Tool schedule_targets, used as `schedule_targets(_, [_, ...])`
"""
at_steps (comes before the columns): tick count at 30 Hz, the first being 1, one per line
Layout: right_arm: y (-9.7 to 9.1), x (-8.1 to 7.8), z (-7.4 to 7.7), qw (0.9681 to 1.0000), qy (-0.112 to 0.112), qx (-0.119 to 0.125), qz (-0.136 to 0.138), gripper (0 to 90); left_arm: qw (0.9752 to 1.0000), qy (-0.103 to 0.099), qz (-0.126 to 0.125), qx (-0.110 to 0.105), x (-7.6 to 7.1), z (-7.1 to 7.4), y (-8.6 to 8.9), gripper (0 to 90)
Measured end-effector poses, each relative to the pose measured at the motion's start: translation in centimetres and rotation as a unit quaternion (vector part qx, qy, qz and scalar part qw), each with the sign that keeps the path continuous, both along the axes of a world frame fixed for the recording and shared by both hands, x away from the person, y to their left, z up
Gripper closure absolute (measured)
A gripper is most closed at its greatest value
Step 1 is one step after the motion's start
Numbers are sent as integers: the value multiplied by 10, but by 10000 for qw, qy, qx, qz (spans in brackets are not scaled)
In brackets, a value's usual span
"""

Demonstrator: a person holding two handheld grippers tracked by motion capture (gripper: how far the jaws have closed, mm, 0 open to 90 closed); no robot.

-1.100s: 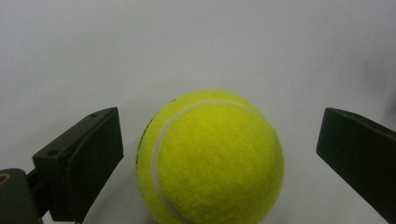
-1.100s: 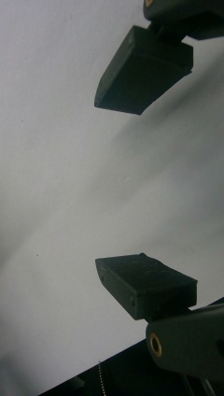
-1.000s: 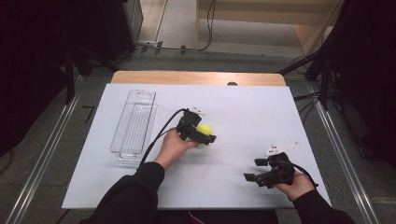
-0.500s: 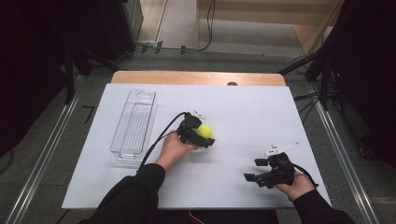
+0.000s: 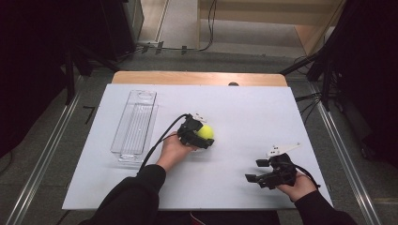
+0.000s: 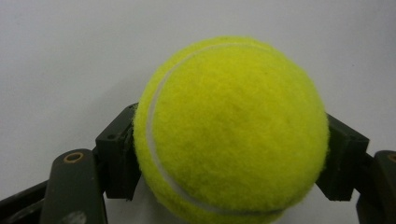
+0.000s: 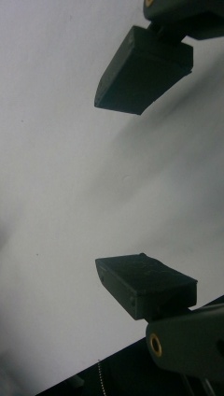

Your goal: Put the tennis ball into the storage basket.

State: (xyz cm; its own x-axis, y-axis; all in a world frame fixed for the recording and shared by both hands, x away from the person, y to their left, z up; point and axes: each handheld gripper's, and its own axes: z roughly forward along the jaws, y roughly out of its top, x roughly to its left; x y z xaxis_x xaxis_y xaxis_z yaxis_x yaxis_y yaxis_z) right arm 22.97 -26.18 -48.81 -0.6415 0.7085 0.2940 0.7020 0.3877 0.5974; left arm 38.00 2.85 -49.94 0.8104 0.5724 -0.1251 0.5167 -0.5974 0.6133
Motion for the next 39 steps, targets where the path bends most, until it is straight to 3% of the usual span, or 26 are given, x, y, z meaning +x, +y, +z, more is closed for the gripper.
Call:
schedule_targets(22, [0,0,0,10000,8,-6,-5,182,9999,135,40,-23,2,3,3,255])
schedule_targets(39, [0,0,0,10000,5,11,-5,182,9997,190,-58,-106,-3,21,8,255])
